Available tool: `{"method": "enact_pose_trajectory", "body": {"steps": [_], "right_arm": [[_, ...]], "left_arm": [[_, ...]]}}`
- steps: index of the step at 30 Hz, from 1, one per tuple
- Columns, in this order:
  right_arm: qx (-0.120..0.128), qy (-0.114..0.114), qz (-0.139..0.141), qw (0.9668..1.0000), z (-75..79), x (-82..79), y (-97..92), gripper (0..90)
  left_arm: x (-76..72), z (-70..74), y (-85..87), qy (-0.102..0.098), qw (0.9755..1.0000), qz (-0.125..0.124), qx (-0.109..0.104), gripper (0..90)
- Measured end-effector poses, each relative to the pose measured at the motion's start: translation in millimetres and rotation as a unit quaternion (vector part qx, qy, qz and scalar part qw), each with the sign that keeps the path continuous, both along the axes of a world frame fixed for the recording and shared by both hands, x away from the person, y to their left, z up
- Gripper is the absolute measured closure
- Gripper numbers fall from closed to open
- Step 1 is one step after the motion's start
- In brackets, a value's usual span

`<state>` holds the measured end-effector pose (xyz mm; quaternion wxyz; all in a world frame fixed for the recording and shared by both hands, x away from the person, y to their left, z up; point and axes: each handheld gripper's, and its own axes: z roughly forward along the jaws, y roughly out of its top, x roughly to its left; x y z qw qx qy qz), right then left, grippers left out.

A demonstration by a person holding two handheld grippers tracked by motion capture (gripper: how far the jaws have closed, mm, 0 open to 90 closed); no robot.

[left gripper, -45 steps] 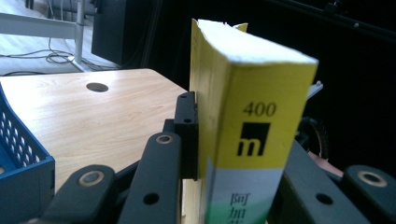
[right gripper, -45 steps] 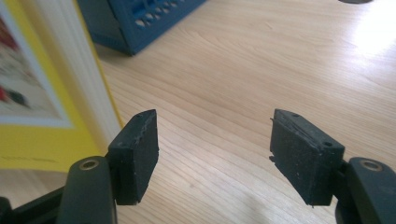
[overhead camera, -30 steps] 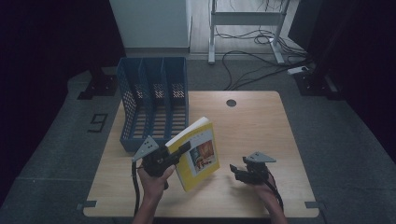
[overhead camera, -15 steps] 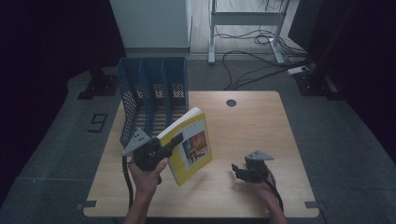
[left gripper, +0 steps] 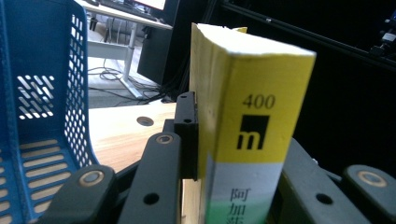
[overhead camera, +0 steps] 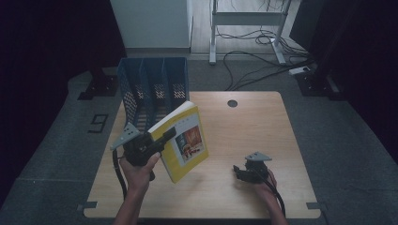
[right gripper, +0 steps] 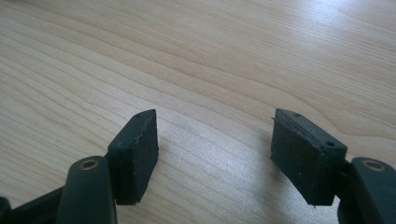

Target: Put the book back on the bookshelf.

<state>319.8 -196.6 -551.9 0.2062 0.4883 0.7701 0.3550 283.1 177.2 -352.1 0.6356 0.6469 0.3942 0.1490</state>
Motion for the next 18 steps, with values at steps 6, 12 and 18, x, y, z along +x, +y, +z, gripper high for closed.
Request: {"method": "enact_pose_trajectory", "body": {"steps": [6,12,18], "right_arm": [[-0.002,-0.012,-0.003,0.9999,-2.2,-3.2,0.4,31.1],[-0.004,-0.012,-0.004,0.9999,-2.3,-3.4,0.9,31.0],[-0.005,-0.011,-0.008,0.9999,-2.4,-3.0,1.2,29.2]], "left_arm": [[3.6,5.8,5.8,-0.004,0.9999,0.011,0.001,75.6],[11.2,8.5,11.6,0.001,0.9998,0.021,-0.005,75.6],[14.3,11.0,16.5,0.005,0.9995,0.030,-0.014,75.6]]}}
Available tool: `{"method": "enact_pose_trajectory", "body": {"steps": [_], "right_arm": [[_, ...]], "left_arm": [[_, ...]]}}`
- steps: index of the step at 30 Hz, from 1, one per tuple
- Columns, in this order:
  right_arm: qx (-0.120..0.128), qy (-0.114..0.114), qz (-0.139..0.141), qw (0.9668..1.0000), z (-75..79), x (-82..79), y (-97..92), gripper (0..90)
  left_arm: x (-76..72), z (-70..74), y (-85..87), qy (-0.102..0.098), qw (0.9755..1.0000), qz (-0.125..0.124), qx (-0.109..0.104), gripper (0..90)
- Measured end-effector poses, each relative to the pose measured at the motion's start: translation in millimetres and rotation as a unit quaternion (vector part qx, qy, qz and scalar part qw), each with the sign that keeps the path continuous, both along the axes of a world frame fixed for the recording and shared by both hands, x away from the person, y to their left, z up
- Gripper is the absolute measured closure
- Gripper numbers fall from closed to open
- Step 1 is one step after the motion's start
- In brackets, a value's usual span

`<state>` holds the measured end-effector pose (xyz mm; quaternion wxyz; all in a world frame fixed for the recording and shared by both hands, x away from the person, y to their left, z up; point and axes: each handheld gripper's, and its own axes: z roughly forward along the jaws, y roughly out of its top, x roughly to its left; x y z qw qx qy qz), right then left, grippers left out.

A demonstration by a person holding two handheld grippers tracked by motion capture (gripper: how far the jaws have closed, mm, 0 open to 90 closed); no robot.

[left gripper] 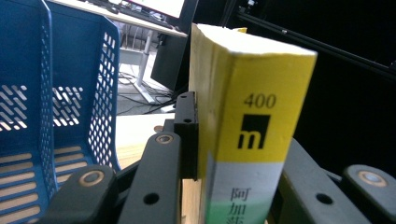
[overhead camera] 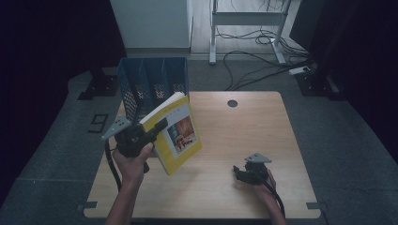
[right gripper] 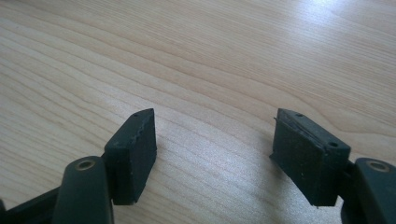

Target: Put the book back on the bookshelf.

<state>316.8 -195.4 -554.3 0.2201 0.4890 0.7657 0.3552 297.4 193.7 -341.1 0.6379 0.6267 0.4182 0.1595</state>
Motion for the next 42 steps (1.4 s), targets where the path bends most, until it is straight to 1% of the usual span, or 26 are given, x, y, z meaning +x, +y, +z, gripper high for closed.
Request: {"method": "enact_pose_trajectory", "body": {"steps": [5,9,17,24,27,28,31,34,38,42], "right_arm": [[0.000,0.001,-0.001,1.0000,0.0,0.2,0.0,28.6],[0.000,0.001,-0.001,1.0000,0.0,0.3,0.1,28.3],[0.000,0.001,-0.002,1.0000,-0.1,0.5,0.2,27.9],[0.000,0.000,-0.004,1.0000,-0.2,0.8,0.4,27.7],[0.000,0.001,-0.004,1.0000,-0.2,0.9,0.5,27.5],[0.000,0.001,-0.004,1.0000,-0.2,0.9,0.5,27.5],[0.000,0.001,-0.004,1.0000,-0.2,0.9,0.5,27.4],[0.000,0.000,-0.005,1.0000,-0.3,1.0,0.6,27.3],[0.000,0.001,-0.005,1.0000,-0.2,0.9,0.5,27.2],[0.000,0.001,-0.006,1.0000,-0.2,0.9,0.5,27.2]], "left_arm": [[2.8,5.9,3.3,-0.004,1.0000,0.007,-0.001,75.6],[4.8,11.4,7.4,-0.008,0.9998,0.014,-0.007,75.5],[6.2,15.5,14.4,-0.010,0.9995,0.027,-0.008,75.6],[9.9,19.7,24.1,-0.008,0.9991,0.037,-0.017,75.6],[12.9,22.1,29.4,-0.013,0.9987,0.047,-0.014,75.6],[12.9,22.1,29.4,-0.013,0.9987,0.047,-0.014,75.6],[16.5,21.7,34.2,-0.007,0.9982,0.058,-0.012,75.6],[17.6,21.0,36.2,-0.005,0.9981,0.061,-0.012,75.6],[20.5,20.4,41.0,-0.001,0.9974,0.069,-0.019,75.6],[22.6,20.5,43.2,0.001,0.9970,0.075,-0.021,75.6]]}}
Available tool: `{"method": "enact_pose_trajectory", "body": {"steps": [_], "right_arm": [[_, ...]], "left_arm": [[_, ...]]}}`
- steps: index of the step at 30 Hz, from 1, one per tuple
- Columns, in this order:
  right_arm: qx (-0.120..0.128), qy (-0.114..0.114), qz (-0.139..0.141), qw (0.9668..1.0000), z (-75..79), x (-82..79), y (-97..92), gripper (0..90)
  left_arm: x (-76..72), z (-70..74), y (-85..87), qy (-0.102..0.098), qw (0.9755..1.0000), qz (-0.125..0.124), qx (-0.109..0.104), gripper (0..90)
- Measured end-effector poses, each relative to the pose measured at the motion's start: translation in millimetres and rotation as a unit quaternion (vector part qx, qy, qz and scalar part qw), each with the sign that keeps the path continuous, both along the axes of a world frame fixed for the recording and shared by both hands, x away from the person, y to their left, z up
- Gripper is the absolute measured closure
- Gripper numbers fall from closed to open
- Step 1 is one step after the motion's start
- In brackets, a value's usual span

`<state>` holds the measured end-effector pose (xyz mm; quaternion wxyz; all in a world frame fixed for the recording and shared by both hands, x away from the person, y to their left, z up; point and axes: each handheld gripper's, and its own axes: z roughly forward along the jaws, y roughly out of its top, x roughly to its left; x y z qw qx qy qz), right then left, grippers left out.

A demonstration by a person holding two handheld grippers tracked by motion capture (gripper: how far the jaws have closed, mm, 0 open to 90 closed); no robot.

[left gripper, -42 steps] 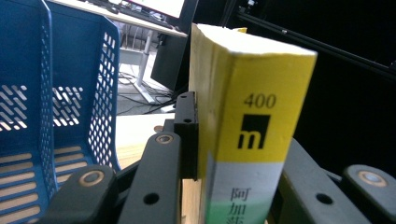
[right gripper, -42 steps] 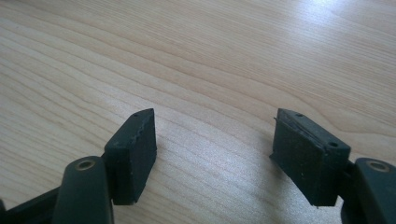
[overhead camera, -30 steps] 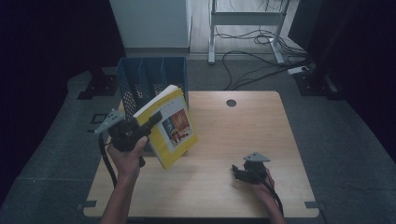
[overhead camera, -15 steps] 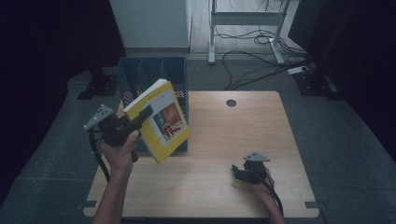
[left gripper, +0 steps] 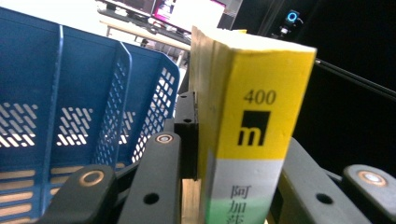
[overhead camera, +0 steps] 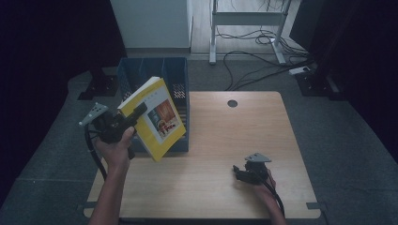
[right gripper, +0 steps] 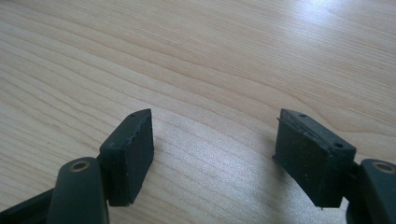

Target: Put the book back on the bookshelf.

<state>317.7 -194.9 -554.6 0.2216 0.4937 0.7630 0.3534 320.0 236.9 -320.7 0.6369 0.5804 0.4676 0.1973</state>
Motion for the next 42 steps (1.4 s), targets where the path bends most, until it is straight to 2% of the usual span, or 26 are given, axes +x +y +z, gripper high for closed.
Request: {"method": "enact_pose_trajectory", "body": {"steps": [12,23,42], "right_arm": [[0.000,0.000,-0.001,1.0000,0.0,0.1,-0.1,27.2],[0.000,0.000,-0.003,1.0000,0.0,0.1,-0.1,27.2],[0.000,0.000,-0.008,1.0000,0.0,0.3,-0.3,27.4]], "left_arm": [[10.8,-2.2,2.5,0.007,0.9997,0.022,0.005,75.6],[20.3,-3.2,-6.1,0.007,0.9992,0.037,0.015,75.5],[41.7,0.8,-22.2,0.014,0.9982,0.048,0.034,75.5]]}}
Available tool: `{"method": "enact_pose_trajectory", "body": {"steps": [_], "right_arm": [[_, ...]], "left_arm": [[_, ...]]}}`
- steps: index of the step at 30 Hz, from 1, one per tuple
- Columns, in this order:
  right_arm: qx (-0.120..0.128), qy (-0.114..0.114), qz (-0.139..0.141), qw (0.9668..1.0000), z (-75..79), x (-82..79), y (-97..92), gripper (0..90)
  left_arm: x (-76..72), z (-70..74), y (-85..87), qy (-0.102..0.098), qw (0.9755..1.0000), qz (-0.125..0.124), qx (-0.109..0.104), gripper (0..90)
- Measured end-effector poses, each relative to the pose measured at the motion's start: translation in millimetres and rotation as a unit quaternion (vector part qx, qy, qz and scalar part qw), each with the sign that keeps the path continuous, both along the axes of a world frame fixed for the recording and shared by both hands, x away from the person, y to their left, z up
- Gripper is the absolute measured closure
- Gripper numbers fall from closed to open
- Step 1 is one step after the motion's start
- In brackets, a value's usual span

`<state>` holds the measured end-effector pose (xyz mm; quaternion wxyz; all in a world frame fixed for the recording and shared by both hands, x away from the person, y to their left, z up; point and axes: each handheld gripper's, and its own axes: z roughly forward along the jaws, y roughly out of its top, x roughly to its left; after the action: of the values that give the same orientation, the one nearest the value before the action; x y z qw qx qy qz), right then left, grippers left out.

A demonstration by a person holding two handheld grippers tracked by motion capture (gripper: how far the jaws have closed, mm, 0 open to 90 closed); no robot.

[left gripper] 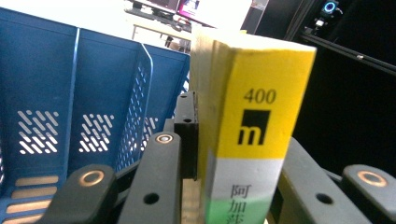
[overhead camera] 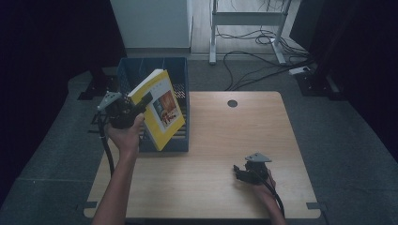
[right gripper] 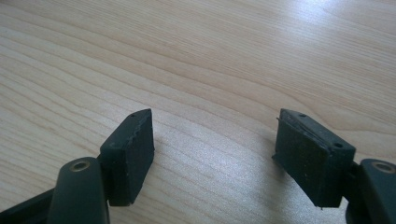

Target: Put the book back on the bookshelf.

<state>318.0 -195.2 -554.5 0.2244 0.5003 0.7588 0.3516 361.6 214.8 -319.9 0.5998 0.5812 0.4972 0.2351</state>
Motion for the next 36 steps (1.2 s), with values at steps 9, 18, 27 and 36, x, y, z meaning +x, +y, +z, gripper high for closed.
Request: {"method": "enact_pose_trajectory", "body": {"steps": [9,18,27,36], "right_arm": [[0.000,0.001,-0.001,1.0000,0.0,0.0,0.0,27.3],[0.000,0.000,0.000,1.0000,0.0,0.0,0.0,27.3],[0.000,0.001,0.000,1.0000,0.0,0.0,-0.1,27.3],[0.000,0.000,0.000,1.0000,0.0,0.0,-0.1,27.3]], "left_arm": [[9.2,-1.6,-8.8,0.002,1.0000,0.005,0.008,75.5],[18.5,-5.1,-18.0,0.008,0.9998,0.008,0.017,75.6],[26.3,-6.8,-21.5,0.013,0.9996,0.015,0.023,75.5],[32.7,-9.4,-25.2,0.015,0.9991,0.023,0.034,75.5]]}}
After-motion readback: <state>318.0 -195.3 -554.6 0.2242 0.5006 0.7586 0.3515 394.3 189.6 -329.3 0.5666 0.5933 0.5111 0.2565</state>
